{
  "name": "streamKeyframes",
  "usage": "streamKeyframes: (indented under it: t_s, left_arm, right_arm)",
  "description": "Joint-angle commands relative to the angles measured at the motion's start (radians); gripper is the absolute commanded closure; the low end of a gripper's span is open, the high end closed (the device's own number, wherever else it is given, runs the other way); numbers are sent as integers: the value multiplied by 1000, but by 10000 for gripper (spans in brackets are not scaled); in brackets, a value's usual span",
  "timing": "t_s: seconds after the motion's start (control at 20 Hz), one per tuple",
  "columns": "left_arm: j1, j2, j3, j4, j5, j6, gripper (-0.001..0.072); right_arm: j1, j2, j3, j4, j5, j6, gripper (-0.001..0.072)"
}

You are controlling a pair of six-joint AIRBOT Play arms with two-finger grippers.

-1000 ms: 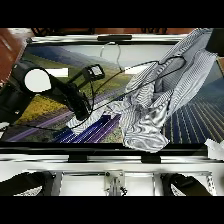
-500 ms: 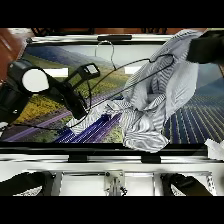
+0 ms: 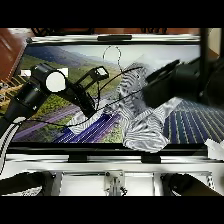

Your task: Fold the shirts.

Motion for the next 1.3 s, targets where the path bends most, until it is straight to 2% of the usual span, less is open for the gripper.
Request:
streamKeyframes:
  t_s: [0.0, 0.1, 0.45, 0.5, 0.65, 0.75, 0.8, 1.0, 1.15, 1.25]
  left_arm:
    - [5, -7, 3, 6, 58, -40, 657]
    - [12, -6, 11, 6, 90, -47, 657]
    - [-10, -66, 8, -116, 97, -31, 657]
    - [-19, -72, 8, -114, 97, -6, 657]
    - [-28, -67, 11, -45, 69, 235, 658]
    - [-13, -57, 15, -22, 69, 237, 658]
    - [-14, -53, 15, -18, 54, 273, 658]
    - [-19, -51, 15, -13, 47, 303, 658]
    - [-55, -51, 15, -27, 105, 309, 658]
    - [-79, -59, 15, -27, 197, 248, 658]
  right_arm:
    - [172, 0, 1, -143, 165, 51, 645]
    - [238, 3, 1, -231, 234, 71, 645]
    - [334, 8, 0, -242, 170, 145, 645]
    - [334, 9, 0, -268, 171, 145, 644]
    - [334, 14, 1, -506, 138, 92, 644]
    - [334, 16, 1, -626, 57, 39, 644]
    - [328, 16, 1, -655, 18, 29, 644]
    - [264, 16, 1, -651, -57, 33, 644]
    - [241, 16, 1, -608, -114, 35, 645]
    - [242, 16, 1, -501, -134, 46, 644]
